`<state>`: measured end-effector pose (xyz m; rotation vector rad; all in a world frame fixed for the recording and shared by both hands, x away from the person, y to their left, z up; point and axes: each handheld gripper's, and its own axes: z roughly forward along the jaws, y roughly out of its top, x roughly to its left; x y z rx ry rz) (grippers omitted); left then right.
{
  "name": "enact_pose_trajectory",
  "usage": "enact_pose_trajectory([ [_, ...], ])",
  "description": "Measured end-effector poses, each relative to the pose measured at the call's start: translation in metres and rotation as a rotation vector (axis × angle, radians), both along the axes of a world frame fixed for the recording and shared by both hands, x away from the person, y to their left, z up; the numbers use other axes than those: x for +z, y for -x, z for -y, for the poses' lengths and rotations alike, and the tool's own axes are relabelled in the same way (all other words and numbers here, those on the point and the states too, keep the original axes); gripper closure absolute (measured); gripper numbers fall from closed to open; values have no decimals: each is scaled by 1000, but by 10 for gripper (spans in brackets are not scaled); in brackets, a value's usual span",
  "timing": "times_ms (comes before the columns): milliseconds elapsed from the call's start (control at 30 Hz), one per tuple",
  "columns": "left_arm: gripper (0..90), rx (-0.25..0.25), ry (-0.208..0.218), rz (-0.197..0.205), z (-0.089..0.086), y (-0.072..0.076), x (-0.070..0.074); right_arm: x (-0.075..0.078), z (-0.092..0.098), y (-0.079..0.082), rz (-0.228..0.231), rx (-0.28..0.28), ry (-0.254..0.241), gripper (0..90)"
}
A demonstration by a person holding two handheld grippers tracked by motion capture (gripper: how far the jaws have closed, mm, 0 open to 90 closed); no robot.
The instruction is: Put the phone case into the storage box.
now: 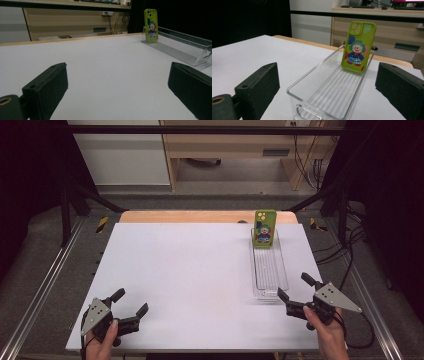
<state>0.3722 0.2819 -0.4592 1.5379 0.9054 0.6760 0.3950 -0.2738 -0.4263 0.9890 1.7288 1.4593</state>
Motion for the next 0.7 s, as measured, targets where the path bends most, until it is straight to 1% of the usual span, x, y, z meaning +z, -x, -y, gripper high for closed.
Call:
enact_pose_trajectory([
  [33, 21, -5, -5, -3, 0, 0, 0, -1, -1, 0, -5, 4, -5, 59],
  [67, 21, -10, -4, -5, 1, -1, -1, -3, -1, 0, 2, 13, -4, 57],
  [300, 21, -23, -14, -5, 4, -1, -1, -13, -5, -1, -12, 12, -11, 53],
  [367, 21, -26, -10, -4, 3, -1, -1, -16, -7, -3, -20, 12, -19, 52],
  [400, 21, -28, -9, -4, 3, -1, -1, -17, -7, -4, -18, 17, -10, 52],
  [467, 21, -26, 0, -4, 2, -1, -1, -19, -8, -4, -28, 14, -10, 51],
  [633, 21, -26, 12, -4, 2, -1, 0, -25, -9, -6, -14, 9, -13, 51],
  [700, 21, -26, 16, -2, 1, -2, 0, -28, -9, -7, -13, -2, -37, 51],
])
